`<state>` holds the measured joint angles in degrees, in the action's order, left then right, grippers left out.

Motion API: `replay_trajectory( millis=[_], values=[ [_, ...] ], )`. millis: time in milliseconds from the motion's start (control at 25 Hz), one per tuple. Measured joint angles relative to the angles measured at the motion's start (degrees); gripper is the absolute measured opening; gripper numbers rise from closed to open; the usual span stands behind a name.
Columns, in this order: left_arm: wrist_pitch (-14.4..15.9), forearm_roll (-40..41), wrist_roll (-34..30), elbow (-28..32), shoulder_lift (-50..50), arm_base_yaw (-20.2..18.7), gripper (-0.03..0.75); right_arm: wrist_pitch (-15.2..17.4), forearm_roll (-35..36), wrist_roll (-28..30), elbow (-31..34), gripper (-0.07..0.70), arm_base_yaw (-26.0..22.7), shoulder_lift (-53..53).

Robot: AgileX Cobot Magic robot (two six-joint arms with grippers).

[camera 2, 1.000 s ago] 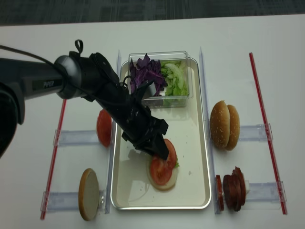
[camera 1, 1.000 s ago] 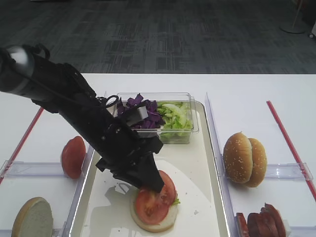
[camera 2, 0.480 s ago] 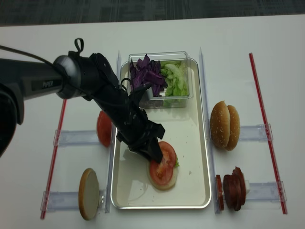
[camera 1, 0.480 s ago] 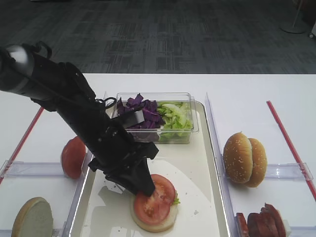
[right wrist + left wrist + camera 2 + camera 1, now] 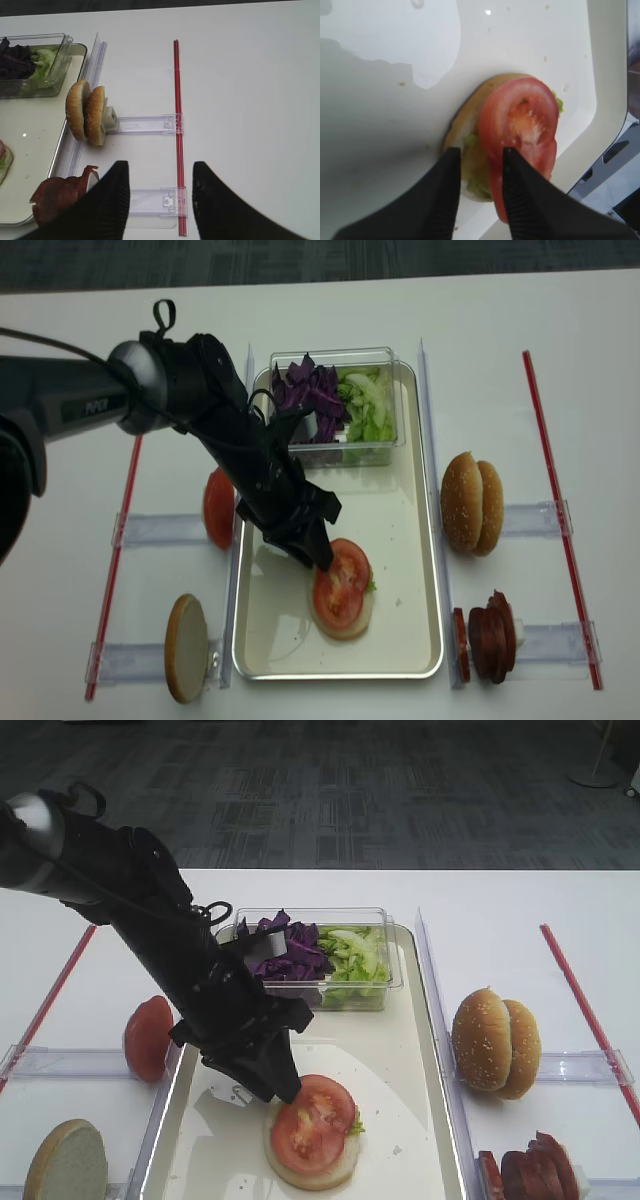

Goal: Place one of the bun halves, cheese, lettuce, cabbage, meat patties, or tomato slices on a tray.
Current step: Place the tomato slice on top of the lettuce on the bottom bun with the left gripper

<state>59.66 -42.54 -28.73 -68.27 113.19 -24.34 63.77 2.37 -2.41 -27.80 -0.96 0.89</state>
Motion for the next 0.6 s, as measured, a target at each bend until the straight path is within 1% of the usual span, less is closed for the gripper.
replay_trajectory(
  millis=[280, 600],
  values=[
    [0.34, 3.55, 2.62, -2.88, -0.09, 0.41, 0.206, 0.0, 0.0, 0.0, 0.0, 0.337, 0.0, 0.0],
    [1.86, 10.65, 8.08, -9.05, -0.09, 0.41, 0.206, 0.0, 0.0, 0.0, 0.0, 0.337, 0.0, 0.0]
  ],
)
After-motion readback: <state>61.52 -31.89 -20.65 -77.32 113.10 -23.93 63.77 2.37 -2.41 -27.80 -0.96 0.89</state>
